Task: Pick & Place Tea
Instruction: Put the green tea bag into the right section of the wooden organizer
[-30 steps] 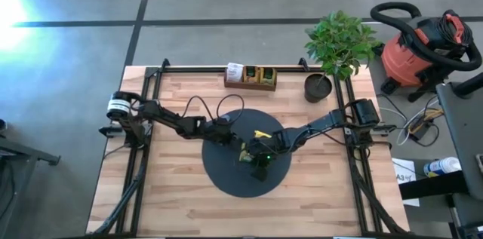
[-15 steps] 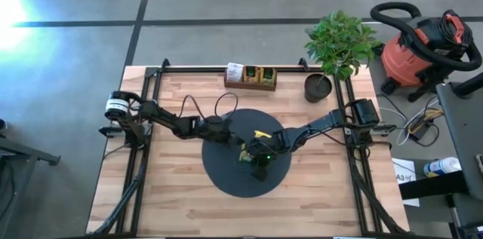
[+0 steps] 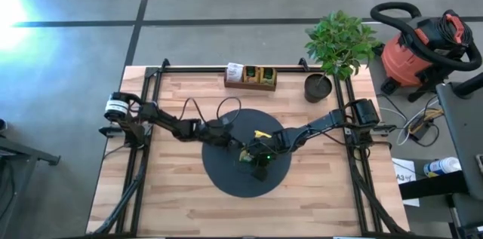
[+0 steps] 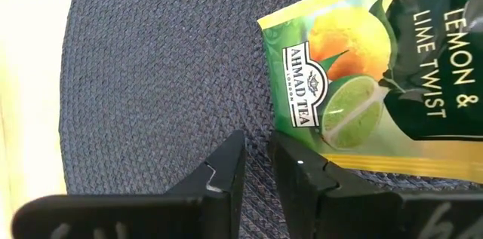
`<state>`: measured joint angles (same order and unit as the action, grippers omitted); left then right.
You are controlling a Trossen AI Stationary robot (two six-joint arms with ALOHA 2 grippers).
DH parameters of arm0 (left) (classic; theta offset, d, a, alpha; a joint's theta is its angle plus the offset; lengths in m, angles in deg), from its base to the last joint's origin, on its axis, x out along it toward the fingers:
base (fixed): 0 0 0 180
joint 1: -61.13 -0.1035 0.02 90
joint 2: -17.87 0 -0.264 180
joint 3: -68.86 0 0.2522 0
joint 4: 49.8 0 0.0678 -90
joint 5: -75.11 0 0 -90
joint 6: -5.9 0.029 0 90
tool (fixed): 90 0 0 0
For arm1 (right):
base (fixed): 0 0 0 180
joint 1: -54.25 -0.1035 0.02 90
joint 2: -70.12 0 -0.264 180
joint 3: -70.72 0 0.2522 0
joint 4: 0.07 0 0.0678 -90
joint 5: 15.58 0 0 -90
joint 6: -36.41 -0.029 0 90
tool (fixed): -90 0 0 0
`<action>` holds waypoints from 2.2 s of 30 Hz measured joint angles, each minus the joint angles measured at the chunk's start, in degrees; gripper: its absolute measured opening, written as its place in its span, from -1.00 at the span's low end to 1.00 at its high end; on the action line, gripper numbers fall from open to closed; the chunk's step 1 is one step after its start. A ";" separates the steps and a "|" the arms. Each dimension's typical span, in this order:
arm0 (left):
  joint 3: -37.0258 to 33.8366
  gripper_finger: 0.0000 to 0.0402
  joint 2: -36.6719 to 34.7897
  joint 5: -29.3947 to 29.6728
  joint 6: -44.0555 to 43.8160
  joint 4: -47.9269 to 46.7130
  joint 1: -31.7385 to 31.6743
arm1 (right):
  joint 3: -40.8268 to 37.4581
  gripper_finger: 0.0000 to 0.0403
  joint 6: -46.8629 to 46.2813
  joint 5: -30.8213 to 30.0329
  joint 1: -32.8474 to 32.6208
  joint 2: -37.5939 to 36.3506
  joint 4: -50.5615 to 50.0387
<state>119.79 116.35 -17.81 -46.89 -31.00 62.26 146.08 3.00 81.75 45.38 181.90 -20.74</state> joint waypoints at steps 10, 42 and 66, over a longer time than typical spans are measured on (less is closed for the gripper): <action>1.28 -0.51 2.72 3.00 1.76 -0.03 0.53 | 0.00 -0.66 0.00 0.02 0.00 0.04 0.08; 4.04 -1.00 4.24 -2.02 8.48 0.57 -0.39 | -0.14 -0.66 1.05 -4.62 -0.01 -12.25 -14.63; 44.50 -1.00 15.67 -23.69 47.28 -18.82 -34.49 | -0.07 -0.66 -8.48 -28.55 0.02 -32.75 -29.55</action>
<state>164.28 132.02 -41.50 0.39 -49.82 27.77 146.01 -5.48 53.21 45.40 149.15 -50.29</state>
